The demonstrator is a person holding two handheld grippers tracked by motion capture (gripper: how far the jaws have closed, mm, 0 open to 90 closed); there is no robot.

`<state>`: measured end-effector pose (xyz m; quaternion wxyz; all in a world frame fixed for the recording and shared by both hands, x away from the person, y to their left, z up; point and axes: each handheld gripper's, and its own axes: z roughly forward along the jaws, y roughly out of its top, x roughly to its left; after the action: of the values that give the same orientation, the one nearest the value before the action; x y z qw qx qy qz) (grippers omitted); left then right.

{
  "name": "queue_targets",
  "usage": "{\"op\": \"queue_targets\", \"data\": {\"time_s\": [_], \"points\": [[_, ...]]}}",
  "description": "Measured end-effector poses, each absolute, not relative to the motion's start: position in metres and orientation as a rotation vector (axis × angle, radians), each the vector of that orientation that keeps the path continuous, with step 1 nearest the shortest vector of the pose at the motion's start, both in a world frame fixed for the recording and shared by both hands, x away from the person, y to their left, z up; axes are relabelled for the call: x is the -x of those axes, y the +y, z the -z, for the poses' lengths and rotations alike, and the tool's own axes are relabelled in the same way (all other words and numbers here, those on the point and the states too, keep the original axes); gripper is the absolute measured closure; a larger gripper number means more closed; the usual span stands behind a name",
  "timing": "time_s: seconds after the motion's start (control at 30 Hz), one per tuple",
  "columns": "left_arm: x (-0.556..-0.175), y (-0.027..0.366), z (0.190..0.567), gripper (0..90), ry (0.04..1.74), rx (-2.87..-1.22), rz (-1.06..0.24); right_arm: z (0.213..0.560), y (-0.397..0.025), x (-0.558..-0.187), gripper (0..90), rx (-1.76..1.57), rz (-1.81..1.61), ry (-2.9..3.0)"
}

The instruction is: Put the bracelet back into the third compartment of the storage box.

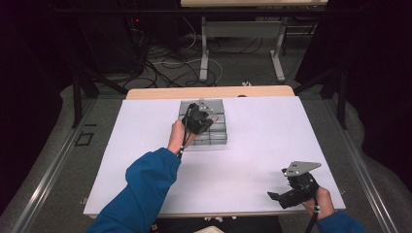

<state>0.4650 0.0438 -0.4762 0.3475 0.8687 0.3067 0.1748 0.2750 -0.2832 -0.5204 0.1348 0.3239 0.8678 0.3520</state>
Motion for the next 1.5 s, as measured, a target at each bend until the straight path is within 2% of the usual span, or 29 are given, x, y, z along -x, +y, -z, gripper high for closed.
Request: {"op": "queue_targets", "data": {"time_s": [0.63, 1.5], "points": [[-0.487, 0.043, 0.484, 88.9, 0.861, -2.253, -0.468, 0.52, -0.283, -0.275, 2.5, -0.937, -1.018, 2.515], [-0.499, 0.025, 0.498, 88.8, 0.879, -2.282, -0.461, 0.521, -0.283, -0.275, 2.5, -0.94, -1.019, 2.515]]}}
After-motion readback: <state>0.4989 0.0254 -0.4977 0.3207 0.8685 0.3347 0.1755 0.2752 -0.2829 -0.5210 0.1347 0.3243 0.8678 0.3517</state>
